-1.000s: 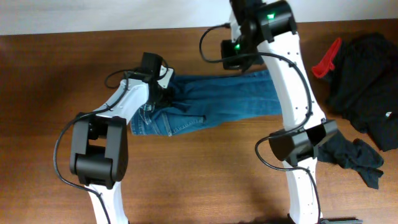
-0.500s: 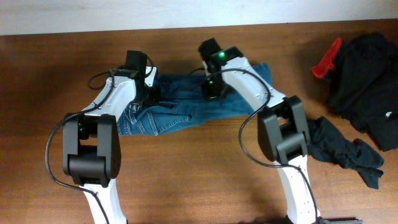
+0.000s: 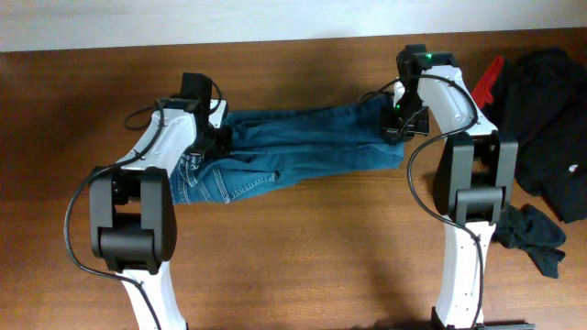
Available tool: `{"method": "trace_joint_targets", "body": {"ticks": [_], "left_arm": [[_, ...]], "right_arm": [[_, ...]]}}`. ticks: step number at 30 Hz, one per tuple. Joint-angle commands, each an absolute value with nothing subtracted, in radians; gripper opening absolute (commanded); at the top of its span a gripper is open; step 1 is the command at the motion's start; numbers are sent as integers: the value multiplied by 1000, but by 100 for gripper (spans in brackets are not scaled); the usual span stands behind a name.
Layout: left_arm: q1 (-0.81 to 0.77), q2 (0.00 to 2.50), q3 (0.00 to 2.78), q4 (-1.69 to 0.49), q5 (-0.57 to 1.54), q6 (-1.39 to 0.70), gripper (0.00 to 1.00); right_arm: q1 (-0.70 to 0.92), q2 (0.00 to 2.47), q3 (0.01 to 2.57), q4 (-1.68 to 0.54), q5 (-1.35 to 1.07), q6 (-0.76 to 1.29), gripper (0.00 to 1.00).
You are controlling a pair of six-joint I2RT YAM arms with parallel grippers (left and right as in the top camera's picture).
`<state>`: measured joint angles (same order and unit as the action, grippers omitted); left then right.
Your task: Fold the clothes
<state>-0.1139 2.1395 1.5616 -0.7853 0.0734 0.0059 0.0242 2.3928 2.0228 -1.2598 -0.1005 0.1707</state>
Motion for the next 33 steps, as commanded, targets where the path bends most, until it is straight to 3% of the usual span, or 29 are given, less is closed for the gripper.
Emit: {"method": "trace_joint_targets", "body": {"ticks": [1,8,13,15,16,17,20,24,33], "left_arm": [[-91,2140,1611,-848,52,18,2],[-241,2056,1690,-817,217,118,8],[-348,2064,1688,-817,128,173,7],[-361,2064,1688,-825,123,173,7],[-367,2064,1687,-834,123,170,8],[-366,2064,1687,-839,122,170,8],[-364,2064,1687,-847,122,171,8],[-363,2064,1687,-846,122,171,9],[-363,2064,1687,-847,104,171,12]], "right_arm": [[47,2381,2006,-1268,-79,149,4],[66,2381,2006,-1263,-80,158,4],[44,2380,2034,-1217,-123,154,4],[23,2371,2064,-1227,-257,80,15],[-7,2352,2100,-1236,-394,29,43],[-22,2346,2115,-1242,-429,30,57],[-80,2329,2151,-1250,-551,30,86],[-138,2338,2145,-1263,-577,30,98],[-168,2445,2141,-1268,-619,-62,99]]}}
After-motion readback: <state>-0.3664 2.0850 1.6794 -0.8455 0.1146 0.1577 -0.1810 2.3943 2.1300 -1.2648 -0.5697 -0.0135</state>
